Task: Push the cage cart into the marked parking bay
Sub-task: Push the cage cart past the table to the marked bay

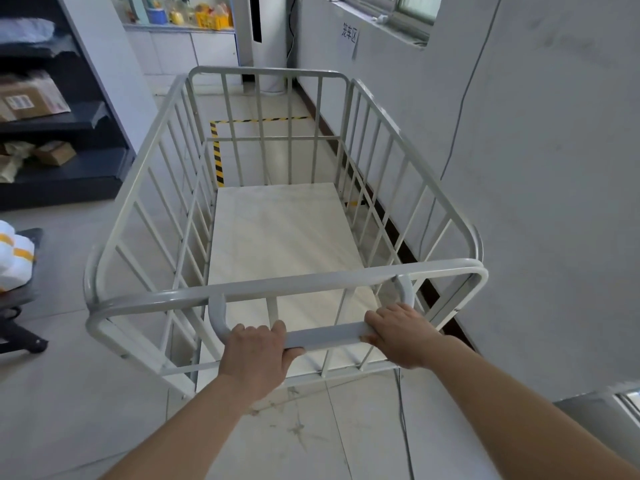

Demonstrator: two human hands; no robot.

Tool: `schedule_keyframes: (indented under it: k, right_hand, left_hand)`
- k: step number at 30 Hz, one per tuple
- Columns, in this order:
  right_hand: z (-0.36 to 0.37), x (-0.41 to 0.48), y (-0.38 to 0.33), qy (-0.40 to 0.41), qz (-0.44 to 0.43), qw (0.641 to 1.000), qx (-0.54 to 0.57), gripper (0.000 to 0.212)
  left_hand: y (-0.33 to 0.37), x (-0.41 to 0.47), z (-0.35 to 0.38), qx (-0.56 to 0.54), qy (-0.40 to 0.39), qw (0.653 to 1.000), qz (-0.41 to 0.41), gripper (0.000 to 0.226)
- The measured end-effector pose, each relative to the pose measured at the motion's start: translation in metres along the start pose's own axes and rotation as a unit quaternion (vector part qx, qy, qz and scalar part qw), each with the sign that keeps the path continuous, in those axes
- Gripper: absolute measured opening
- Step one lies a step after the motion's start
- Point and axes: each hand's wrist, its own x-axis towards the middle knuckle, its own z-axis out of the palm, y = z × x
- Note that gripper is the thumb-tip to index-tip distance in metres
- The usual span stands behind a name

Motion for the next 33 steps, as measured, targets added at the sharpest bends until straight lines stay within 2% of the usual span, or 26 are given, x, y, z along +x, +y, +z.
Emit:
schedule_keyframes:
  k: [1, 3, 10, 19, 20, 23, 24, 33]
  right_hand:
    - [-0.002, 0.006, 0.004, 0.001, -0.003, 1.000, 0.006, 0.087]
    - [-0.004, 0.019, 0.012, 0.005, -0.006, 1.000, 0.016, 0.093]
    - [-0.014, 0.065, 0.052, 0.015, -0.024, 0.999, 0.033, 0.097]
    - [-0.031, 0.121, 0.132, -0.011, -0.052, 0.998, 0.028, 0.097]
    - [-0.032, 0.127, 0.140, -0.022, -0.051, 0.998, 0.023, 0.092]
    - [-0.034, 0.145, 0.163, -0.035, -0.044, 0.998, 0.010, 0.054]
    - [-0.034, 0.151, 0.170, -0.035, -0.043, 0.998, 0.010, 0.047]
    - [-0.046, 0.205, 0.210, -0.034, -0.040, 0.999, -0.006, 0.042]
  left_hand:
    - [-0.002, 0.006, 0.002, 0.001, -0.002, 1.000, -0.002, 0.043]
    - [-0.005, 0.020, 0.006, -0.002, -0.003, 1.000, -0.008, 0.046]
    - [-0.012, 0.073, 0.019, 0.008, -0.020, 1.000, -0.015, 0.043]
    - [0.005, 0.158, 0.034, 0.020, 0.002, 0.999, -0.040, 0.049]
    - [0.007, 0.167, 0.036, 0.020, 0.004, 0.999, -0.042, 0.049]
    - [0.010, 0.192, 0.040, 0.019, 0.020, 0.999, -0.044, 0.048]
    - [0.011, 0.200, 0.041, 0.019, 0.025, 0.999, -0.044, 0.048]
    - [-0.001, 0.262, 0.055, 0.011, 0.039, 0.998, -0.049, 0.049]
